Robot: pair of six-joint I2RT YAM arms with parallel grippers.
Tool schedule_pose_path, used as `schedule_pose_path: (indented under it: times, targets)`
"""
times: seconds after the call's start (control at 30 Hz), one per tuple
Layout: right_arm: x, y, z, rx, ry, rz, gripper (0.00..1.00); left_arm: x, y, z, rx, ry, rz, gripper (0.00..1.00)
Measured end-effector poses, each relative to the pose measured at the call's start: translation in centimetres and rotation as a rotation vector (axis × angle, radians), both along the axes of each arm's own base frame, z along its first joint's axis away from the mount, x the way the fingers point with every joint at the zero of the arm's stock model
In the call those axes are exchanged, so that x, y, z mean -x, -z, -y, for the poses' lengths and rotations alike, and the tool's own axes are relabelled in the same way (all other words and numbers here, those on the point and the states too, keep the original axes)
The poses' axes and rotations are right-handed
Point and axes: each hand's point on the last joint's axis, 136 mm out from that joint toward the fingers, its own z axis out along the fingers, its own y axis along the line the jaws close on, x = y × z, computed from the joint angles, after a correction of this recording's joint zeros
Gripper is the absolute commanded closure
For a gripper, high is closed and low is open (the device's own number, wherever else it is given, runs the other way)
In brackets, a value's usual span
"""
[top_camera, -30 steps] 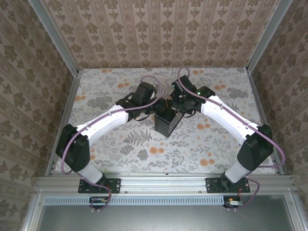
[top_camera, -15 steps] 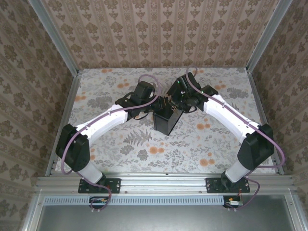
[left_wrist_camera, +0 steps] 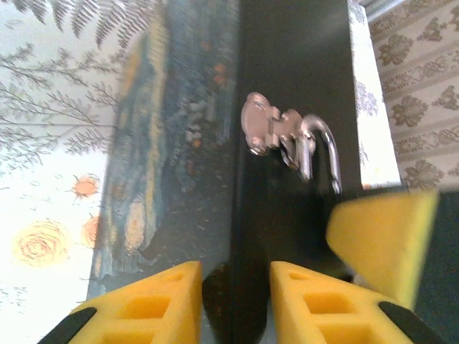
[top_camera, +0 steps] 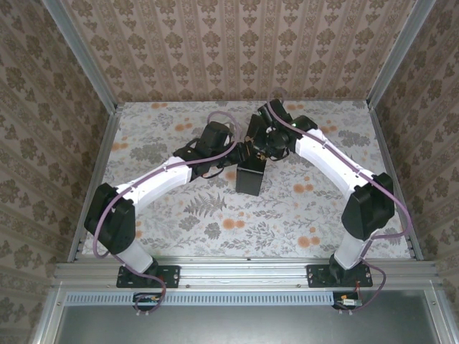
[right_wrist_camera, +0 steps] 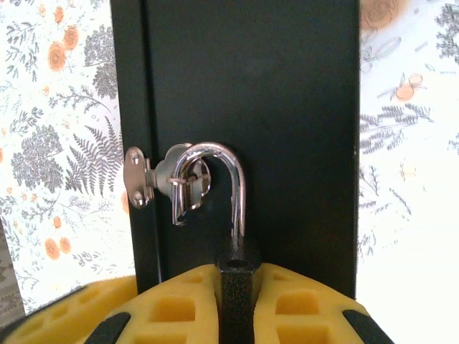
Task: Unlock a padlock with a key
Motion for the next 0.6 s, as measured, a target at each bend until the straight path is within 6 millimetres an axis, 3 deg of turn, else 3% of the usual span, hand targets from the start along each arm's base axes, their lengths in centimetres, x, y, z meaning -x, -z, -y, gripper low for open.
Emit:
schedule_pose_path:
  times: [0.1,0.23,0.4,0.5,0.6]
  targets:
    - [-1.4,-0.6,0.3,-0.010,0.001,0.034,1.00,1.1,0.0,1.0,0.025,0.046,-0.023,0.69]
    - [-3.5,-2.7,-1.5,-0.047,-0.065,0.092,1.00,2.5,0.0,2.1,0.043,0.100,-0.045,0.69]
    - [-3.3,-2.8,-2.2,-0.054,-0.117,0.097,1.00,2.5,0.1,2.3,0.055,0.113,-0.049,0.69]
    - [-3.7,-2.5,-1.0,-0.037,-0.113,0.095,1.00,2.5,0.2,2.2,0.062,0.112,-0.051,0.69]
    - [-4.5,-2.3,1.4,-0.023,-0.077,0.098,1.00,2.3,0.2,2.0,0.067,0.110,-0.052,0.69]
